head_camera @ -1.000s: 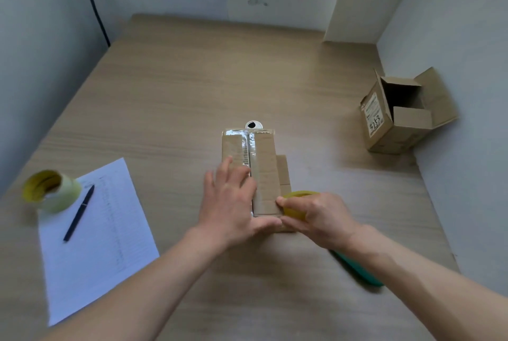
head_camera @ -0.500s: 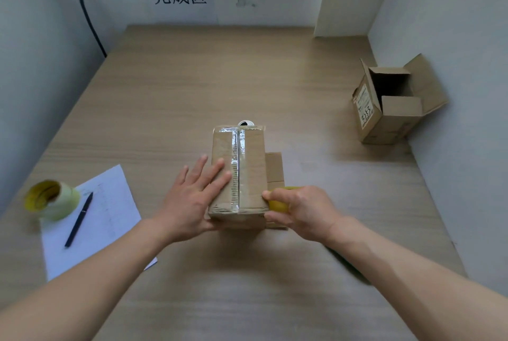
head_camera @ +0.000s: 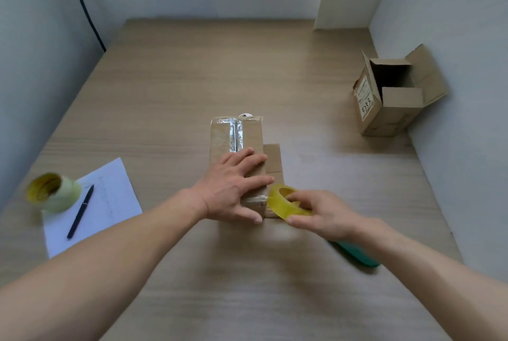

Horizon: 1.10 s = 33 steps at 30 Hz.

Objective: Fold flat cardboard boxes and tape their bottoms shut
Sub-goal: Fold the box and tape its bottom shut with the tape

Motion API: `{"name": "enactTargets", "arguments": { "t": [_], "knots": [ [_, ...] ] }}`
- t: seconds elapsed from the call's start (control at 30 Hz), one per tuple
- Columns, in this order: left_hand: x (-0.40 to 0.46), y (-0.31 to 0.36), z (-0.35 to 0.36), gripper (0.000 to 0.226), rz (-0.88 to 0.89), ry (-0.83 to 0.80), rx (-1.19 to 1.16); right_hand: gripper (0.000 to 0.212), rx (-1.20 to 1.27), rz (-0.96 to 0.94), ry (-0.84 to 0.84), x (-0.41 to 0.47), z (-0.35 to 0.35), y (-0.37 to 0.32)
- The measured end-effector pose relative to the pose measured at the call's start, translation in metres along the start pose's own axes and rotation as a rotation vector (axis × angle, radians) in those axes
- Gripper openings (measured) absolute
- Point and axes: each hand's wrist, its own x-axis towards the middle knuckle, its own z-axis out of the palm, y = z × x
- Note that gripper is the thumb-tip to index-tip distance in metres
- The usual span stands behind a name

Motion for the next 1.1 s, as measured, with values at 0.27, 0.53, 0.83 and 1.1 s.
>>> {"name": "enactTargets", "arguments": {
  "t": [0.27,0.53,0.83,1.1],
  "knots": [
    [0.031,0.021,-0.019,0.063,-0.218,-0.046,-0.259,0.032,-0.650,-0.064,0.118,0.021,-0.047,-0.016],
    [0.070,0.033,-0.037,0.052,-0.424,-0.168,-0.359,0.032,-0.748,-0.130,0.301,0.035,-0.051,-0.038],
    [0.074,0.030,-0.027,0.028,-0.544,-0.120,-0.421,0.046,-0.351,-0.157,0.741,-0.025,-0.003,0.007],
    [0.075,0.030,-0.030,0.029,-0.580,-0.151,-0.441,0.032,-0.334,0.514,0.234,-0.098,0.081,0.072]
  ]
}}
